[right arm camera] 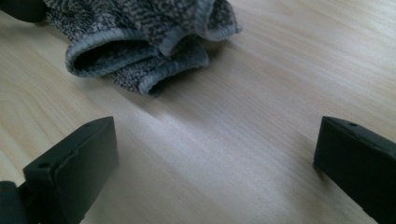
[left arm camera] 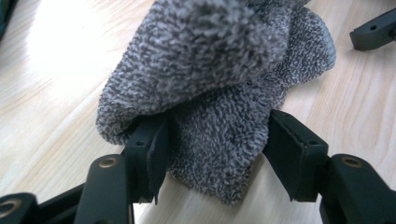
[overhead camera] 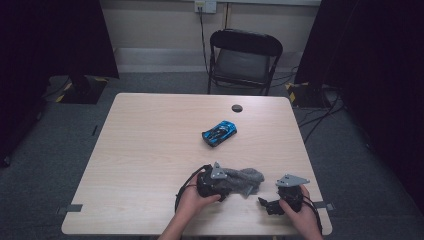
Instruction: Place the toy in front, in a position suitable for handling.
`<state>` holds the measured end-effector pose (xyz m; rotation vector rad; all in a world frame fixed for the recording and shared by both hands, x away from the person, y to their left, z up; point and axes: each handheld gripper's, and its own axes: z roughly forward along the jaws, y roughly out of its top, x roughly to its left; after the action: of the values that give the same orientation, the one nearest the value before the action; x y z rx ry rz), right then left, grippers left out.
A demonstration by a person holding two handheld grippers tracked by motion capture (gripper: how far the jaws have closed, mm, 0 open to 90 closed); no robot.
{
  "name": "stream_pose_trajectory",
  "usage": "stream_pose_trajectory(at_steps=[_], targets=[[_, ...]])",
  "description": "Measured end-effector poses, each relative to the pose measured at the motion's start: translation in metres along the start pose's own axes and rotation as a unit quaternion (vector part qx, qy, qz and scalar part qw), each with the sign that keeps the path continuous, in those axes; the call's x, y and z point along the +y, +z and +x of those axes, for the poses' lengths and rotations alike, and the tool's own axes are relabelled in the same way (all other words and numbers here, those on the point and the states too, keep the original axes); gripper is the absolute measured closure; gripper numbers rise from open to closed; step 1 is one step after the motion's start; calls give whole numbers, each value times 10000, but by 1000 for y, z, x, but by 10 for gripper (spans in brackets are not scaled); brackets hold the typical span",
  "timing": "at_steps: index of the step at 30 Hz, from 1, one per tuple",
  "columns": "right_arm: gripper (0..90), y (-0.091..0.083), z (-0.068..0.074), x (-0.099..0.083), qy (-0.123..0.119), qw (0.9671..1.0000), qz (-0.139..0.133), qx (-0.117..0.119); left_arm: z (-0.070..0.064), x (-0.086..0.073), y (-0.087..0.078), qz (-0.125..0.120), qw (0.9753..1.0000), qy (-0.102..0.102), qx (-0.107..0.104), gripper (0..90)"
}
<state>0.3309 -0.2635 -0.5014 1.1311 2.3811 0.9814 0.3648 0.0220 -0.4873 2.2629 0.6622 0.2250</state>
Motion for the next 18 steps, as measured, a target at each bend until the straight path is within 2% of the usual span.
stream_pose_trajectory(at_steps=[1,5,6,8,12,18], targets=[[0,0,0,0,0,10000,0,0,0,1,1,3,10000,21,-15,402],[0,0,0,0,-3,10000,1,3,-2,1,0,-28,10000,-44,-55,303],[0,0,0,0,-3,10000,0,3,-2,0,-3,15,9999,-112,-103,259],[0,0,0,0,-4,10000,0,5,0,-3,-8,105,9999,-105,-87,219],[0,0,0,0,-7,10000,-4,14,5,-13,-21,230,9996,-46,-183,177],[0,0,0,0,-8,10000,-5,14,24,-29,-46,167,9997,-186,-47,171]])
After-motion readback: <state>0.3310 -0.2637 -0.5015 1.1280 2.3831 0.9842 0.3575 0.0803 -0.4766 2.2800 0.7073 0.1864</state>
